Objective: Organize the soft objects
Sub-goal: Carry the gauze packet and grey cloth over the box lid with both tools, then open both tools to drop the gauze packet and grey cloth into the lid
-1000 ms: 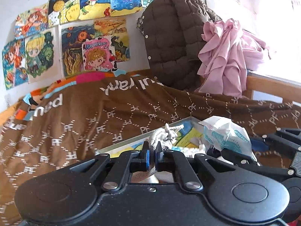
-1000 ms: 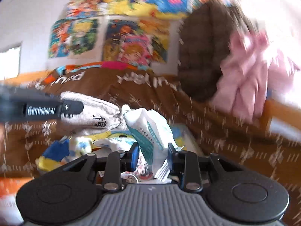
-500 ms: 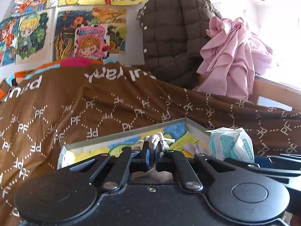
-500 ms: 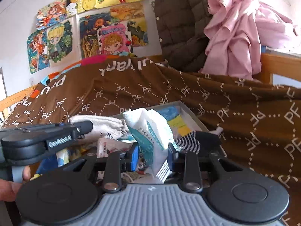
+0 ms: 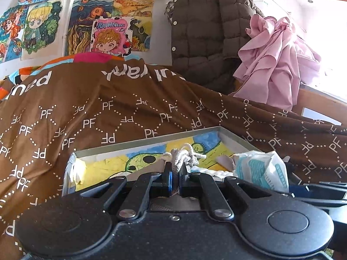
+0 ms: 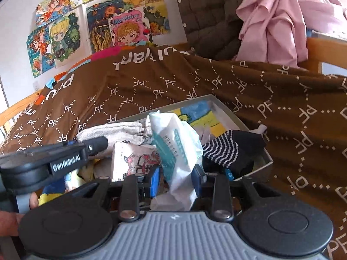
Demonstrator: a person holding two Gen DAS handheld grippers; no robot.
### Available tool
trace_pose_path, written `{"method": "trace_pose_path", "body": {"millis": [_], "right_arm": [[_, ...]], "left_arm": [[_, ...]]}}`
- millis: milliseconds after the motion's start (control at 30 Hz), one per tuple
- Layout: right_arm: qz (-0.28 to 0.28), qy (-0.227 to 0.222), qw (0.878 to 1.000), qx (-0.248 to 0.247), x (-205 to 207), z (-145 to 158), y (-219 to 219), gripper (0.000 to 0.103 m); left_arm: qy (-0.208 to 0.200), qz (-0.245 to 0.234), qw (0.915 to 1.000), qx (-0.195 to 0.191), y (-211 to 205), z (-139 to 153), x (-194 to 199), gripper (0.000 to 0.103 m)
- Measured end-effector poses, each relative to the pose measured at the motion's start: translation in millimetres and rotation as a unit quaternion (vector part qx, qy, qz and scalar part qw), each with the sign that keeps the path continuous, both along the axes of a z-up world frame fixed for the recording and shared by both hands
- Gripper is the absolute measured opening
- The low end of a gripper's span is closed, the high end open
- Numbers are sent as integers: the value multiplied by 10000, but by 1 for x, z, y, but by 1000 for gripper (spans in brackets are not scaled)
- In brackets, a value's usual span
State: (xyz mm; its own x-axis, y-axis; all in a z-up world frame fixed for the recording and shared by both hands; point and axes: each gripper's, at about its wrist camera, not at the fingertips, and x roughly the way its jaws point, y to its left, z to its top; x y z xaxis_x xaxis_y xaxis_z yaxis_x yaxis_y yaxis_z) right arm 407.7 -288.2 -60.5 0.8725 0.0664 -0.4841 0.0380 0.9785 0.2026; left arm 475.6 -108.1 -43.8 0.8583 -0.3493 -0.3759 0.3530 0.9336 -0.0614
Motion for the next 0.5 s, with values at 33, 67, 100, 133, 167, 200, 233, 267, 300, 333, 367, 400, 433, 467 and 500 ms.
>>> {"method": "trace_pose_path", "body": {"millis": [33,67,100,133,167,200,233,267,300,333,367,400,433,467,500], "right_arm": [[-1,29,10000,-2,1,0,0,35],[1,52,10000,-9,2,0,0,35],[0,55,10000,-19,2,-1,1,35],[-2,47,10000,-33,1,-1,2,37],[1,44,10000,-44,1,-1,2,38],[0,43,10000,-43,1,-1,2,38],[-7,34,10000,-24,1,-1,2,39],[-8,22,10000,6,1,-1,2,41],[-15,6,10000,39,1,0,1,42],[-36,-18,10000,70,0,0,1,44],[-54,-31,9999,86,0,0,0,47],[-69,-56,9999,99,-1,0,0,48],[-89,-87,9999,106,-1,1,-1,51],[-115,-116,9998,104,-2,1,-1,54],[-142,-157,9997,92,-2,1,-1,56]], "left_arm": [[49,-12,10000,6,0,-1,2,6],[106,-17,9999,25,0,-2,4,7],[140,-14,9999,50,0,-4,5,9],[174,-21,9998,71,0,-5,6,10],[190,-27,9998,70,1,-6,7,11],[201,-28,9998,52,2,-8,7,12],[215,-18,9998,18,3,-9,8,13],[232,-6,9997,-21,5,-10,8,13],[245,5,9997,-71,6,-10,8,14],[253,17,9996,-121,7,-10,8,14],[260,26,9995,-151,7,-10,8,16],[261,31,9995,-174,7,-10,8,16],[259,32,9995,-188,7,-9,8,17],[252,32,9995,-196,7,-8,7,18],[250,22,9995,-216,8,-7,7,22]]}}
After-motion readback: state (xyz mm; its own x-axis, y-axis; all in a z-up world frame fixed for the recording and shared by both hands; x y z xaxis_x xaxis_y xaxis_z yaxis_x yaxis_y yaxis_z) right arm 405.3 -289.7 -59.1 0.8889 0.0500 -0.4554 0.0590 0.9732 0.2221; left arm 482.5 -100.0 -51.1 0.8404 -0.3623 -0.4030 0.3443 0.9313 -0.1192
